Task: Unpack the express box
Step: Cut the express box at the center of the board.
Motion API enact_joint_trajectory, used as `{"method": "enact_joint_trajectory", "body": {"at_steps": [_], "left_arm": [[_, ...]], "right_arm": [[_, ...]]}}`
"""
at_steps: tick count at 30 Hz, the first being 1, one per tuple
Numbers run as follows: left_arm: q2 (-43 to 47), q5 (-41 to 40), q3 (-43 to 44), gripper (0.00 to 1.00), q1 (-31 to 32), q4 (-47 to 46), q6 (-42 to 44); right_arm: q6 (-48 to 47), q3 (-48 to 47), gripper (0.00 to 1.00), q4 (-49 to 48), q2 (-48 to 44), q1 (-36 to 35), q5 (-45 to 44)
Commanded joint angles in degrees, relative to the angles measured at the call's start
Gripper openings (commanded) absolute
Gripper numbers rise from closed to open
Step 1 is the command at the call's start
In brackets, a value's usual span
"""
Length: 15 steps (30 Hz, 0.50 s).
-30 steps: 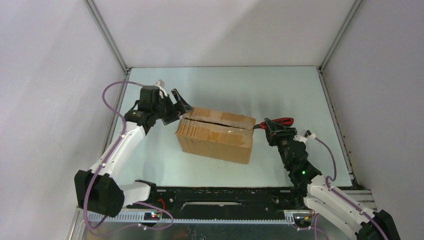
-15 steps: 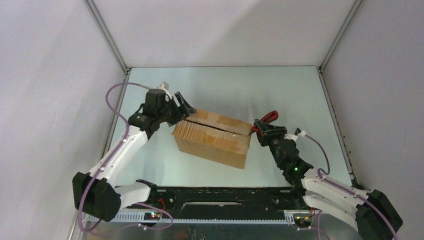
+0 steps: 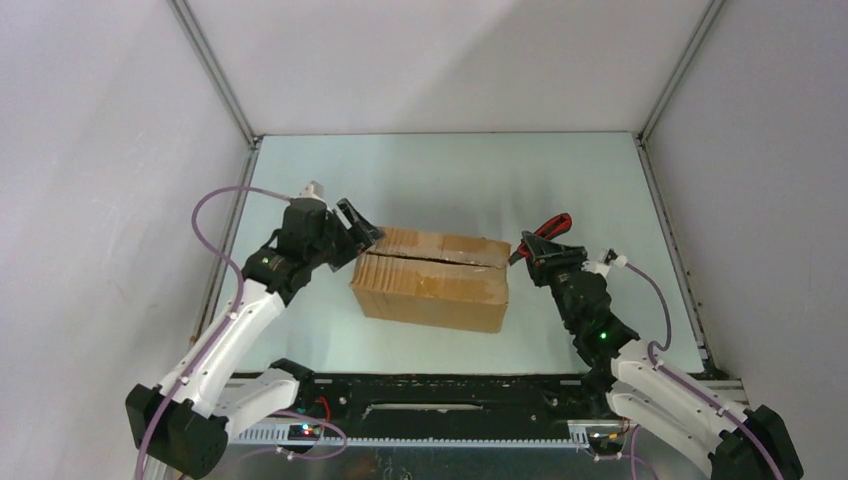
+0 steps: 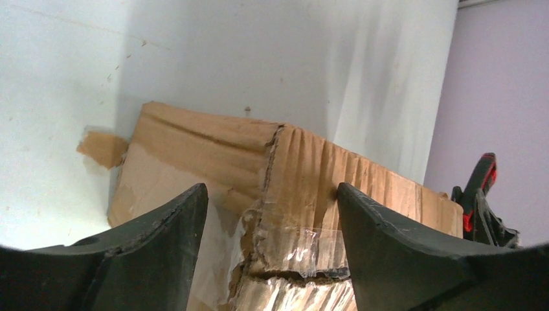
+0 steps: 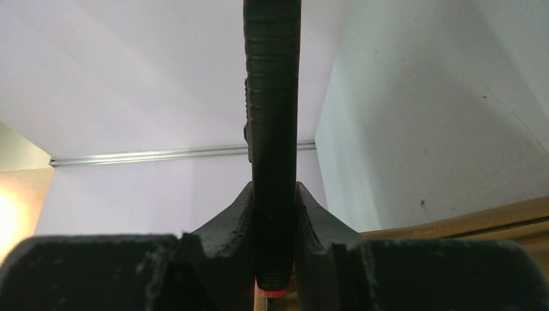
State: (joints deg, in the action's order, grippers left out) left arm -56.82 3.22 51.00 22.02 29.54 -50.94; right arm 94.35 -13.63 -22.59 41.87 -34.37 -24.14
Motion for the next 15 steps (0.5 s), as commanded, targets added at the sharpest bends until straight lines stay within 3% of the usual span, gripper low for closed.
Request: {"method": "enact_joint_trajectory", "body": {"at_steps": [1, 8, 11, 15], "left_arm": [[0.69, -2.92, 4.80, 0.79, 0.30, 5.50, 2.15], [1.78, -3.05, 9.60, 0.94, 0.04, 10.51, 8.98], [1.76, -6.88, 14.93, 0.99, 0.03, 14.45, 14.53], [2.08, -10.82, 24.13, 1.00, 0.12, 20.96, 23.32]], "right_arm": [[-4.07, -3.74, 0.00, 3.51, -2.48, 0.04, -0.45], [-7.80, -3.66, 0.00, 11.17, -9.04, 0.06, -4.50], [-9.46, -3.90, 0.00, 13.01, -11.42, 0.71, -4.78], [-13.37, -4.61, 0.00, 15.02, -14.81, 1.20, -3.77]]}}
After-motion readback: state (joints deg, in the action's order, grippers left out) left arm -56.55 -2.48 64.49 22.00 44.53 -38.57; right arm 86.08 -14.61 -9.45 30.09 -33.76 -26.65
